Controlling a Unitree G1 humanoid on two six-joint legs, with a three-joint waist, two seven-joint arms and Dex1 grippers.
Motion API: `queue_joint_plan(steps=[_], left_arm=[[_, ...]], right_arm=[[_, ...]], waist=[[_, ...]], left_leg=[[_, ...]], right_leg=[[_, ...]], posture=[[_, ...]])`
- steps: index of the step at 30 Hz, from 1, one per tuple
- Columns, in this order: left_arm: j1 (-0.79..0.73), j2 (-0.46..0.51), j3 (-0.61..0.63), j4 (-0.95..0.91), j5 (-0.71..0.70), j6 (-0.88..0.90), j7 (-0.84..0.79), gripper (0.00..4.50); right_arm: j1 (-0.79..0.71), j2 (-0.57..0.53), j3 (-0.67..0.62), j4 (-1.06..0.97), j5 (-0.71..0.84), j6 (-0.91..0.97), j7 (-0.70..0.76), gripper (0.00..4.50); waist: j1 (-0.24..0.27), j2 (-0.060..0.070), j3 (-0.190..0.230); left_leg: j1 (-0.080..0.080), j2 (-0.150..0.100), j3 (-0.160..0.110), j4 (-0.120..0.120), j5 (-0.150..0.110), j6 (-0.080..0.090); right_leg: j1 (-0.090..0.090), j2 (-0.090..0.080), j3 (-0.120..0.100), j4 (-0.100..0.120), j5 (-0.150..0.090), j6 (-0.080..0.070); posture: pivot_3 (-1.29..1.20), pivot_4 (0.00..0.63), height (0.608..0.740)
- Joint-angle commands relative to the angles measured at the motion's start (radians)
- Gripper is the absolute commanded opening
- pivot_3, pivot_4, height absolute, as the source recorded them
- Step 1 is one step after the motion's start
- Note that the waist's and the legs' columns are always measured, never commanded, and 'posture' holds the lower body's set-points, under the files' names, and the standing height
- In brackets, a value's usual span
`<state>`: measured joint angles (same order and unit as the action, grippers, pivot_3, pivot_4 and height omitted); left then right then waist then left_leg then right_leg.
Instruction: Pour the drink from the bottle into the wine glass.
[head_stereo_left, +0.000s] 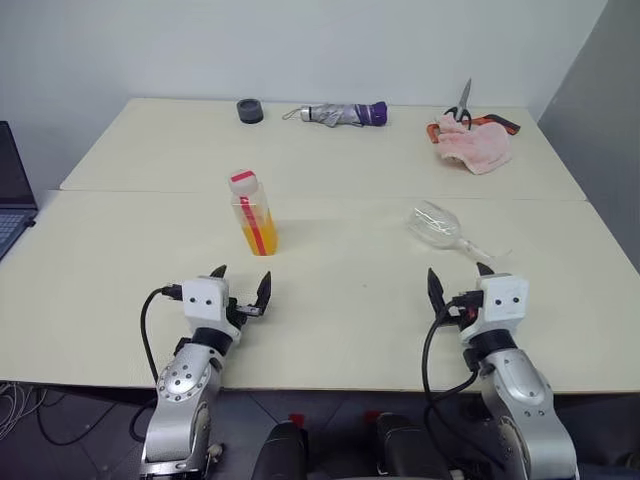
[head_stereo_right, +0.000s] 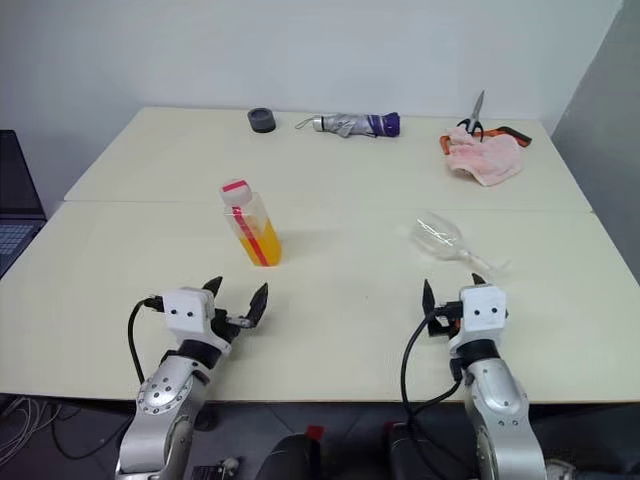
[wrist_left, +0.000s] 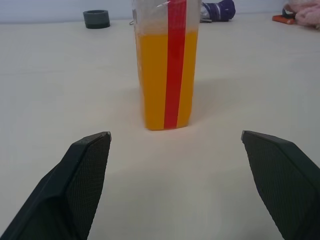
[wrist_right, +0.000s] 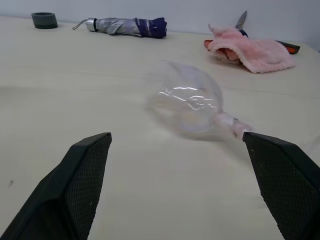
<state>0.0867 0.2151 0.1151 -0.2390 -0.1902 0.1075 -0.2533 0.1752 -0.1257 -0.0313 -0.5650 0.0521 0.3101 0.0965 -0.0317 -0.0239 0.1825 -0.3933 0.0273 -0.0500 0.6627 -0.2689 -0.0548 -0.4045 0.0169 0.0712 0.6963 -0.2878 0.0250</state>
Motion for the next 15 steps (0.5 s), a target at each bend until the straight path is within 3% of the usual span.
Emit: queue_joint_plan(steps=[1, 15], left_arm=[[-0.005, 0.003, -0.002, -0.054, -0.006, -0.009, -0.007, 4.48], [-0.009, 0.013, -0.023, -0.067, 0.005, 0.008, -0.006, 4.48]], right_arm=[[0.008, -0.015, -0.05, -0.025, 0.032, -0.037, 0.02, 4.5], [0.068, -0.017, -0.085, 0.106, 0.047, -0.208, 0.046, 4.5]], waist=[[0.0, 0.0, 0.0], [0.0, 0.0, 0.0]], left_leg=[[0.0, 0.0, 0.0, 0.0, 0.0, 0.0], [0.0, 0.0, 0.0, 0.0, 0.0, 0.0]], right_leg=[[0.0, 0.0, 0.0, 0.0, 0.0, 0.0], [0.0, 0.0, 0.0, 0.0, 0.0, 0.0]], posture=[[0.0, 0.15, 0.74], [0.0, 0.15, 0.74]])
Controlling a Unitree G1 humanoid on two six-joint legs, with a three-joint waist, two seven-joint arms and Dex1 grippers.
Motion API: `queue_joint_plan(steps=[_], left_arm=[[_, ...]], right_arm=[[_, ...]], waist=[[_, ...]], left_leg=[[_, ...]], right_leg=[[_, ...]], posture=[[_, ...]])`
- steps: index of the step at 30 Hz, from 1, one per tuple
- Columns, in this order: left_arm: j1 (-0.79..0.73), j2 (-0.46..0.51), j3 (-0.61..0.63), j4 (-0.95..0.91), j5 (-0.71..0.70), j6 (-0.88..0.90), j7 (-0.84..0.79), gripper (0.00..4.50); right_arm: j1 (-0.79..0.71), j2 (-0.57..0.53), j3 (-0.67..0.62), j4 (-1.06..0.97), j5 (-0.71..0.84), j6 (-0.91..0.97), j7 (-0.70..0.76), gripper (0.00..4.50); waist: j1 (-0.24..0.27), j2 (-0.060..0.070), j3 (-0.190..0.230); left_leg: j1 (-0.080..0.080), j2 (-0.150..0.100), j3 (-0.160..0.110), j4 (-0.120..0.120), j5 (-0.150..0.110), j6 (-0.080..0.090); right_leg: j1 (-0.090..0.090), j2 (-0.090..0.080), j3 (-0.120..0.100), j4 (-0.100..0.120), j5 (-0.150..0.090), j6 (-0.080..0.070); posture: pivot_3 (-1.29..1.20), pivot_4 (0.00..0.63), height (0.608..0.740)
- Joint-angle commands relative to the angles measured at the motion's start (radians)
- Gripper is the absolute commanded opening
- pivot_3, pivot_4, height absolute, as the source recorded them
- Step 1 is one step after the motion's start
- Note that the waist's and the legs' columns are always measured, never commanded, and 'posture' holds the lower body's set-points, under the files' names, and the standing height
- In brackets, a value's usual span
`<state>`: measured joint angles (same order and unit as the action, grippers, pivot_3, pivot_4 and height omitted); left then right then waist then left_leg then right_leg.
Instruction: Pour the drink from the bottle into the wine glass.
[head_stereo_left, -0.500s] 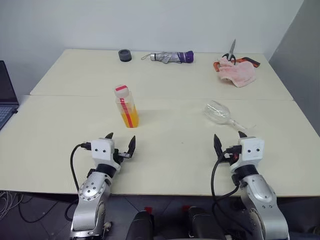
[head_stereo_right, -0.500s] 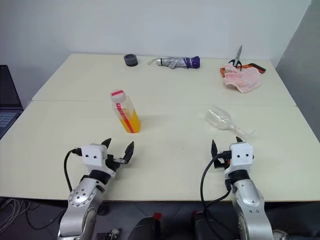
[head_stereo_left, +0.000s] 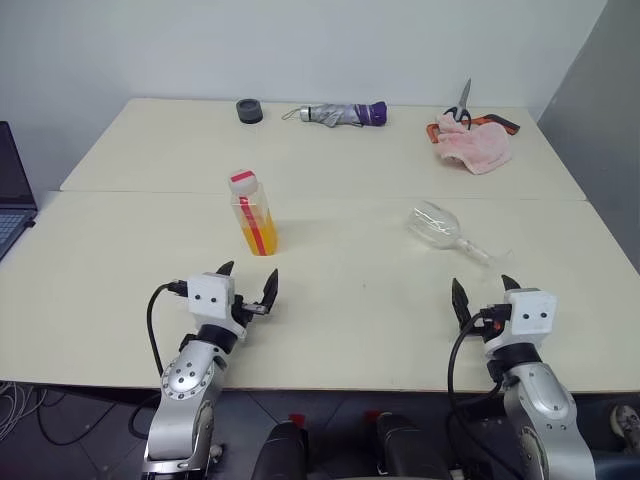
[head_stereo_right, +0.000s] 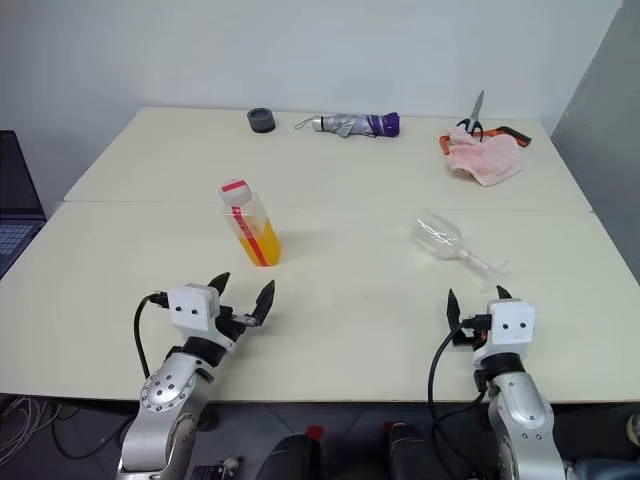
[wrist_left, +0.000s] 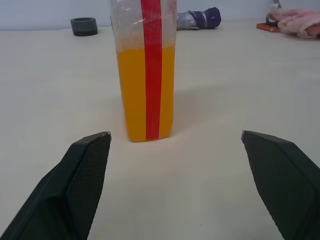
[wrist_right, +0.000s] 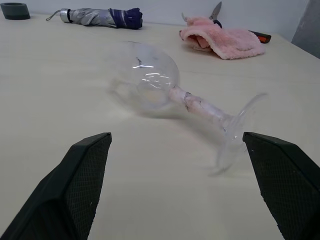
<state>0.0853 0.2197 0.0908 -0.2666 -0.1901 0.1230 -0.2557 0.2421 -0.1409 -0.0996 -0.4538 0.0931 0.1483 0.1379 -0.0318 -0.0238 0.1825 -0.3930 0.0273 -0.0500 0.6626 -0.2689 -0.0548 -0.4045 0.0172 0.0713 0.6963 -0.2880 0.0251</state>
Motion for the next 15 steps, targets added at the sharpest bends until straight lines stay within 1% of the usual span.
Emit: queue_joint_plan(steps=[1, 9, 12, 15], left_arm=[[-0.01, 0.008, 0.003, -0.038, 0.003, -0.006, -0.003, 4.48], [-0.022, 0.016, 0.021, -0.002, 0.012, -0.025, 0.0, 4.48], [-0.025, -0.001, 0.044, 0.004, -0.027, -0.016, 0.003, 4.48], [-0.026, -0.002, 0.053, 0.01, -0.022, -0.036, 0.006, 4.48]], right_arm=[[0.002, -0.003, -0.016, 0.0, 0.007, -0.053, 0.006, 4.5], [0.001, -0.014, -0.013, 0.032, 0.012, -0.089, 0.026, 4.5], [-0.004, -0.02, -0.013, 0.038, 0.016, -0.094, 0.034, 4.5], [-0.003, -0.027, -0.013, 0.047, 0.02, -0.106, 0.048, 4.5]], waist=[[0.0, 0.0, 0.0], [0.0, 0.0, 0.0], [0.001, 0.0, 0.0], [0.0, 0.0, 0.0]], left_leg=[[0.0, 0.0, 0.0, 0.0, 0.0, 0.0], [0.0, 0.0, 0.0, 0.0, 0.0, 0.0], [0.0, 0.0, 0.0, 0.0, 0.0, 0.0], [0.0, 0.0, 0.0, 0.0, 0.0, 0.0]], right_leg=[[0.0, 0.0, 0.0, 0.0, 0.0, 0.0], [0.0, 0.0, 0.0, 0.0, 0.0, 0.0], [0.0, 0.0, 0.0, 0.0, 0.0, 0.0], [0.0, 0.0, 0.0, 0.0, 0.0, 0.0]], posture=[[0.0, 0.15, 0.74], [0.0, 0.15, 0.74], [0.0, 0.15, 0.74], [0.0, 0.15, 0.74]])
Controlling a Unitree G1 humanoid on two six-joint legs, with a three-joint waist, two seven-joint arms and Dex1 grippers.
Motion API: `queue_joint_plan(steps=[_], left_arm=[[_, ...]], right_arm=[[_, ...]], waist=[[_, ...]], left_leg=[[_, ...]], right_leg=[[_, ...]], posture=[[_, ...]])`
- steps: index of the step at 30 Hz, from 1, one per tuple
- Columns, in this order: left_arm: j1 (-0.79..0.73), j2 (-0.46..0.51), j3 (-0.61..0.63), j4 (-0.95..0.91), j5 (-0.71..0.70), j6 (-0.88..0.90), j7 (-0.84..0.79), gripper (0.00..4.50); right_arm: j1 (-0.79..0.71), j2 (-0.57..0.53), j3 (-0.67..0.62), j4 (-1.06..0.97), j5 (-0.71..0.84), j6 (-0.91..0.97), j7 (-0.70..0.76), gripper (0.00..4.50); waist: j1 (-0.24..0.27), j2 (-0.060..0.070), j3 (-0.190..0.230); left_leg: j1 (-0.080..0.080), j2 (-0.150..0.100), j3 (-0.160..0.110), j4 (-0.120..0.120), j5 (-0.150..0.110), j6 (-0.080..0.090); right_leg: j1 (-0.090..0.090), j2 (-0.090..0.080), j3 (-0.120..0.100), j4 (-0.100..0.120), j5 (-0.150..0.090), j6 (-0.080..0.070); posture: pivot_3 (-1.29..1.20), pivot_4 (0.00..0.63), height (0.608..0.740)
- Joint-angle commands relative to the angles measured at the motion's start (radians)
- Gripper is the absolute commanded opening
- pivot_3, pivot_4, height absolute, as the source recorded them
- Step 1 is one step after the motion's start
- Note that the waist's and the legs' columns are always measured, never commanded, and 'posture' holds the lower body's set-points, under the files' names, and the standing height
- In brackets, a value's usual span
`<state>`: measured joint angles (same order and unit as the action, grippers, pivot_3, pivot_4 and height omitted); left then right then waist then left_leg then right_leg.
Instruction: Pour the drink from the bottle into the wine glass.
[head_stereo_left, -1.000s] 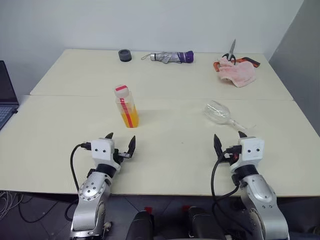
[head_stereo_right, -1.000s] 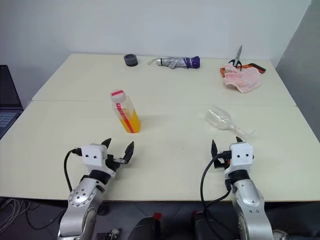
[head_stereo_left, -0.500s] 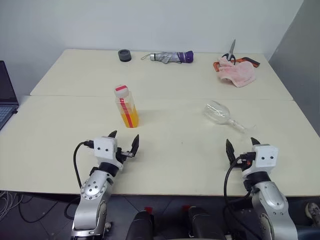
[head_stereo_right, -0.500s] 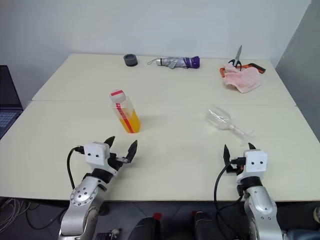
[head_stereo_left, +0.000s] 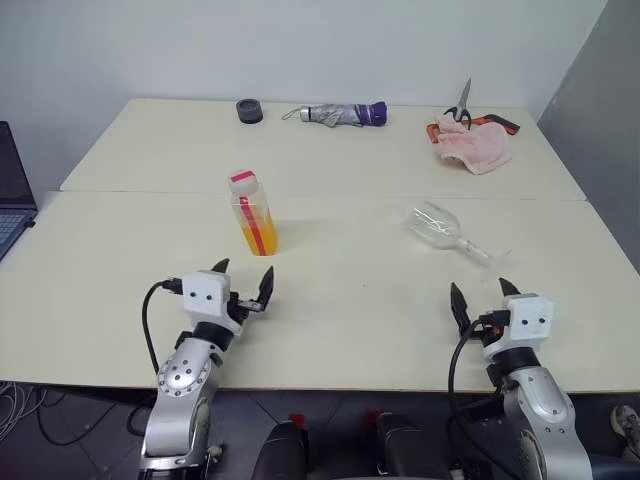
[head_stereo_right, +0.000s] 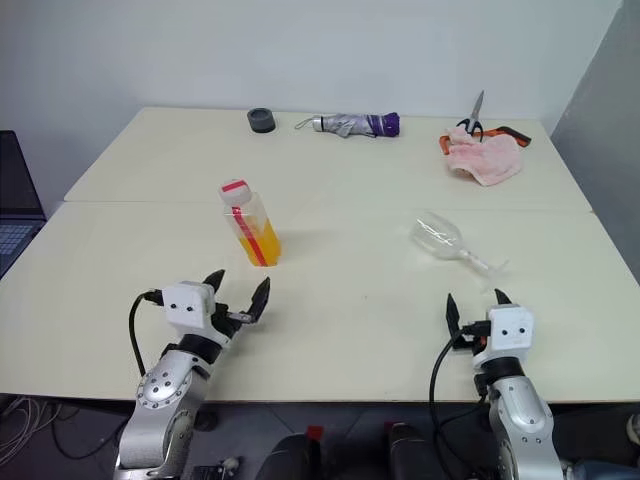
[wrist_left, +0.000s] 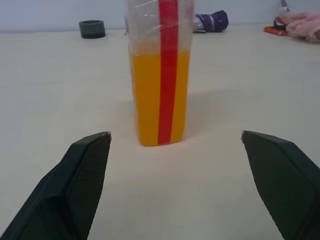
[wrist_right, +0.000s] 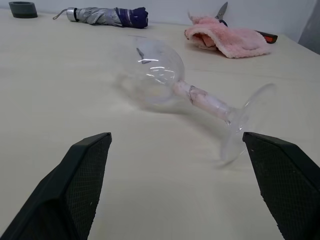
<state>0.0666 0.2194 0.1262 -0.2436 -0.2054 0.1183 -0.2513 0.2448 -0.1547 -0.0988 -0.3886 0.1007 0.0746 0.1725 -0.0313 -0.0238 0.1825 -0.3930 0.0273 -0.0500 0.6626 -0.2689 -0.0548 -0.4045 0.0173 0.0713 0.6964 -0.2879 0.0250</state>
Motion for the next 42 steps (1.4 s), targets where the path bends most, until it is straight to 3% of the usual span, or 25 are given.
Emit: queue_joint_plan(steps=[1, 8, 13, 20, 29, 42], left_arm=[[-0.01, -0.004, 0.02, -0.013, -0.01, -0.037, 0.001, 4.48], [-0.039, 0.001, 0.029, -0.006, 0.004, 0.015, 0.049, 4.48], [-0.097, 0.011, 0.037, -0.014, -0.012, 0.087, 0.062, 4.48], [-0.175, 0.039, 0.017, -0.001, 0.006, 0.153, 0.053, 4.48], [-0.254, 0.038, 0.001, 0.033, 0.011, 0.188, 0.053, 4.48], [-0.35, 0.034, -0.011, 0.101, 0.021, 0.193, 0.052, 4.48]], right_arm=[[-0.003, -0.018, -0.009, -0.02, 0.013, -0.036, 0.024, 4.5], [-0.007, -0.148, 0.075, -0.153, 0.086, 0.032, 0.216, 4.5], [-0.16, -0.271, 0.065, -0.231, 0.278, 0.29, 0.326, 4.5], [-0.312, -0.366, 0.071, -0.249, 0.425, 0.442, 0.411, 4.5], [-0.313, -0.422, 0.116, -0.233, 0.429, 0.406, 0.53, 4.5], [-0.302, -0.394, 0.152, -0.113, 0.33, 0.22, 0.586, 4.5]], waist=[[0.0, 0.0, 0.0], [0.0, 0.0, 0.0], [0.0, 0.0, 0.0], [0.0, -0.001, 0.0], [0.001, -0.001, 0.0], [0.002, -0.001, 0.0]], left_leg=[[0.0, 0.0, 0.0, 0.0, 0.0, 0.0], [0.0, 0.0, 0.0, 0.0, 0.0, 0.0], [0.0, 0.0, 0.0, 0.001, 0.0, 0.0], [-0.001, -0.001, -0.002, 0.001, 0.0, 0.0], [-0.001, -0.001, -0.003, 0.001, 0.0, 0.0], [-0.001, -0.001, -0.002, 0.001, 0.0, 0.0]], right_leg=[[0.0, 0.0, 0.0, 0.0, 0.0, 0.0], [0.0, 0.0, 0.0, 0.0, 0.0, 0.0], [0.001, 0.001, 0.0, 0.0, 0.0, 0.0], [0.001, 0.001, -0.002, 0.0, 0.002, -0.003], [0.001, 0.001, -0.002, 0.0, 0.002, -0.003], [0.001, 0.0, -0.003, 0.0, 0.002, -0.003]], posture=[[0.0, 0.15, 0.74], [0.0, 0.15, 0.74], [0.0, 0.15, 0.74], [0.0, 0.15, 0.74], [0.0, 0.15, 0.74], [0.0, 0.15, 0.74]])
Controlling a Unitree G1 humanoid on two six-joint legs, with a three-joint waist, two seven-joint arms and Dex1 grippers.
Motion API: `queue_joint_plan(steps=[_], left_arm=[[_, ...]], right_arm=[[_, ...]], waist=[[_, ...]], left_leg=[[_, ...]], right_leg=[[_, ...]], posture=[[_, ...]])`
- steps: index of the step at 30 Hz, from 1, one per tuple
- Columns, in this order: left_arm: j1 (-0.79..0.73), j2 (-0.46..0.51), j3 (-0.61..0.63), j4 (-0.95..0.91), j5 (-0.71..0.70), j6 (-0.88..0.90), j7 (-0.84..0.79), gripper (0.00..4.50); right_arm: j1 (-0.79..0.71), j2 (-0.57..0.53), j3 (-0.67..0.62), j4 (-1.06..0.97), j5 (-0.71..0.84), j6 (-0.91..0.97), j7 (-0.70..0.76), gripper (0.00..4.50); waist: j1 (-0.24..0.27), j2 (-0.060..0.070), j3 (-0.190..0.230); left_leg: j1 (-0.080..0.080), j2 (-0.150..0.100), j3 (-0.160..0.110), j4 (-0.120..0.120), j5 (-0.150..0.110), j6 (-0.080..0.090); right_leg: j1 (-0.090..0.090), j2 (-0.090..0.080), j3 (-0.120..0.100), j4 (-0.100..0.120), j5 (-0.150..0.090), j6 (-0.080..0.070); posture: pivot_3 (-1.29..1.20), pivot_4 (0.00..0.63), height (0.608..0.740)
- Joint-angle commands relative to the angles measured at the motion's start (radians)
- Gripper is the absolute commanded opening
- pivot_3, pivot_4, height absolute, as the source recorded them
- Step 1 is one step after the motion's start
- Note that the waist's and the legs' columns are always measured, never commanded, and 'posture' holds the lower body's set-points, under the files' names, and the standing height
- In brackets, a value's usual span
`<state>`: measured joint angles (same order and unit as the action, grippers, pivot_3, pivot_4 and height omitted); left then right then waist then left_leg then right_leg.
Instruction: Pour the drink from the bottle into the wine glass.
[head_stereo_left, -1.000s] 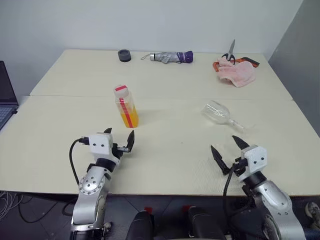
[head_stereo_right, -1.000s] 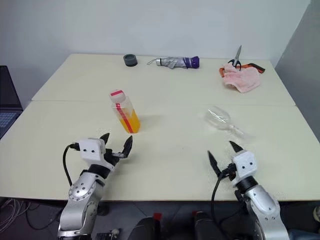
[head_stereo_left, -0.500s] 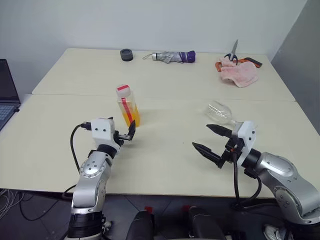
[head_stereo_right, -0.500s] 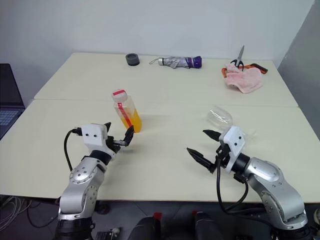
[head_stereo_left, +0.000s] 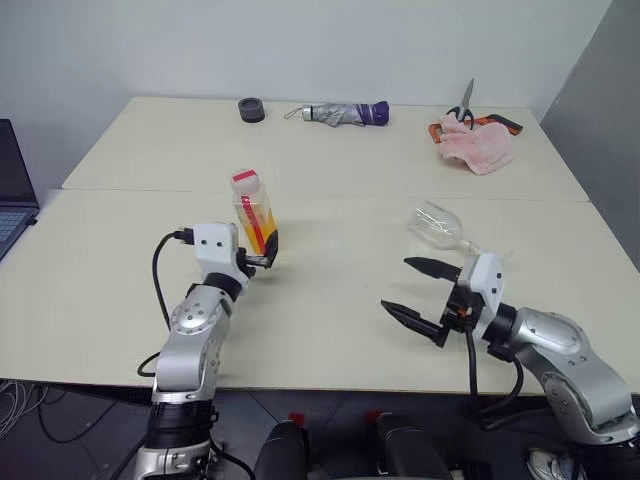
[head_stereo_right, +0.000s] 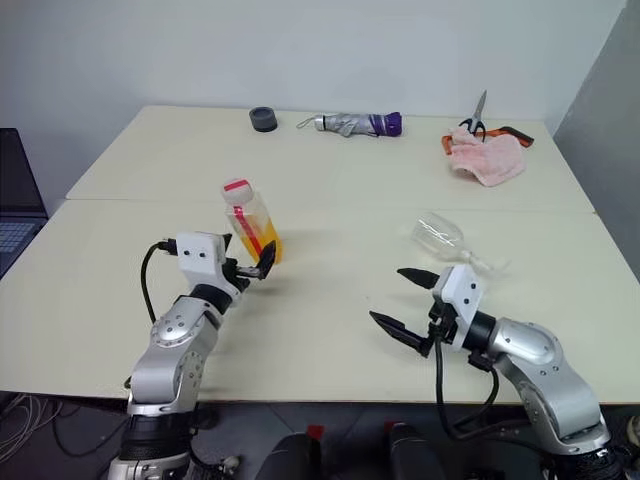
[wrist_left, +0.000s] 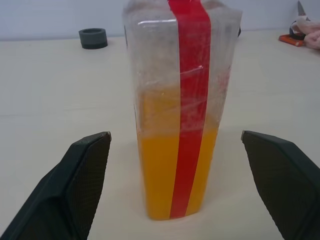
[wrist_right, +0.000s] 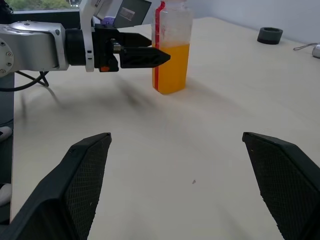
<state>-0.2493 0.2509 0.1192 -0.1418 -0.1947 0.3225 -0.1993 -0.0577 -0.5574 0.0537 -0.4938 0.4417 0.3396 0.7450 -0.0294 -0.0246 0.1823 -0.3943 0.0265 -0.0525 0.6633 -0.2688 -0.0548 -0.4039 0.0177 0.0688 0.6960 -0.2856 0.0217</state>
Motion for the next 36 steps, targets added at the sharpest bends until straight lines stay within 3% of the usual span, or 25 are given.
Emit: queue_joint_plan(steps=[1, 21, 36], left_arm=[[-0.042, 0.002, -0.004, 0.005, 0.011, -0.011, 0.001, 4.48], [-0.207, -0.036, -0.016, 0.12, 0.077, -0.034, 0.072, 4.48], [-0.231, -0.053, -0.01, 0.094, 0.085, 0.004, 0.12, 4.48]], right_arm=[[0.001, 0.01, 0.0, -0.002, -0.014, -0.053, 0.016, 4.5], [-0.085, 0.004, -0.011, 0.056, 0.004, -0.028, 0.059, 4.5], [-0.142, -0.008, -0.011, 0.08, 0.008, -0.001, 0.082, 4.5]], waist=[[0.0, 0.0, 0.0], [0.0, 0.0, 0.0], [0.0, 0.0, 0.0]], left_leg=[[0.0, 0.0, 0.0, 0.0, 0.0, 0.0], [0.0, 0.0, 0.0, 0.0, 0.0, 0.0], [0.0, 0.0, -0.001, 0.0, 0.0, 0.0]], right_leg=[[0.0, 0.0, 0.0, 0.0, 0.0, 0.0], [0.0, -0.001, 0.0, 0.0, 0.0, 0.0], [0.0, -0.001, -0.001, 0.0, 0.0, 0.0]], posture=[[0.0, 0.15, 0.74], [0.0, 0.15, 0.74], [0.0, 0.15, 0.74]])
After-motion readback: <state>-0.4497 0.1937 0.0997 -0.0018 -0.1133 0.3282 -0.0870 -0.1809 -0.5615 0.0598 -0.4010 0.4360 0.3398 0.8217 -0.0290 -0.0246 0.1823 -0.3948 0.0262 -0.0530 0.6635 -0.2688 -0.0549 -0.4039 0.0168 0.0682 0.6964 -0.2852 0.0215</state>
